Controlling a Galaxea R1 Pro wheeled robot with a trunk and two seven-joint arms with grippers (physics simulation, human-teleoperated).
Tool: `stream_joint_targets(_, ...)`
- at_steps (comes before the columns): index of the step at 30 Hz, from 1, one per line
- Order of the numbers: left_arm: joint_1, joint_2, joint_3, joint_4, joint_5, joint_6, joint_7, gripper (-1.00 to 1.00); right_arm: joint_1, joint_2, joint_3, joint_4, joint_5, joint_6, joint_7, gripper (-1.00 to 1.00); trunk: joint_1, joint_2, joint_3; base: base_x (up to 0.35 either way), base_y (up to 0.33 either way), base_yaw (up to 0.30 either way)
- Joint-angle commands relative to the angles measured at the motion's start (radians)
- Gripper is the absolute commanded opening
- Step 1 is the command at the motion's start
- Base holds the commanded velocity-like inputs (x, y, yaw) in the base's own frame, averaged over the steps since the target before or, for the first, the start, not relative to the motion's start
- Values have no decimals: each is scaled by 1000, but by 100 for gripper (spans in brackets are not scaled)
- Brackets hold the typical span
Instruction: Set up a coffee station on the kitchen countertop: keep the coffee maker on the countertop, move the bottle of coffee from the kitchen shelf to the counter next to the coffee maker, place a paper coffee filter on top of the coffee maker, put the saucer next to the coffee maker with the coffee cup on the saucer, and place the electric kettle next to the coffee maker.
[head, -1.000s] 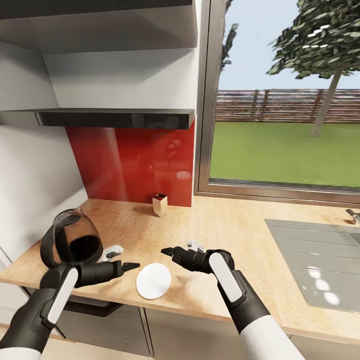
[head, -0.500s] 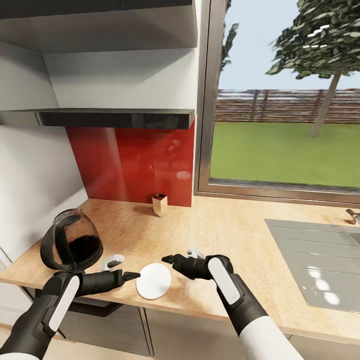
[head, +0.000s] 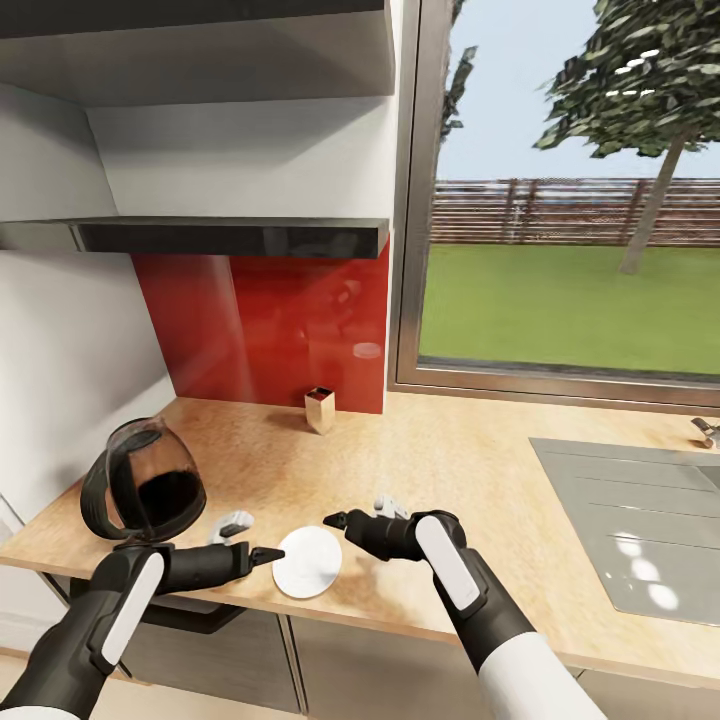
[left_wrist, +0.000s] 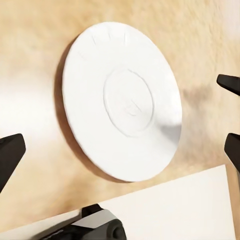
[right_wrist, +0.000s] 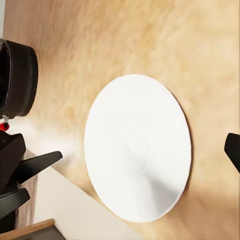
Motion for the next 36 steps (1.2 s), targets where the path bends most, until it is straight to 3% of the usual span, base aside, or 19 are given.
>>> stream_joint_targets(1, -1, 0, 1, 0, -4, 4, -6, 100, -1, 0, 1, 0, -10, 2, -11, 100, 1, -2, -2, 0, 0, 0)
stream_joint_targets(12, 1, -5, 1, 25, -5, 4, -6, 100, -1, 0, 1, 59, -9, 2, -15, 100, 1, -2, -2, 0, 0, 0)
stream_joint_targets(27, 4, -10, 0, 27, -6, 4, -6, 100, -1, 0, 1, 64, -10, 1, -14, 100, 1, -2, -2, 15, 36, 0)
stream_joint_targets(36, 4, -8, -25, 28, -7, 3, -5, 100, 0, 0, 1, 90, -10, 0, -13, 100, 1, -2, -2, 1, 2, 0)
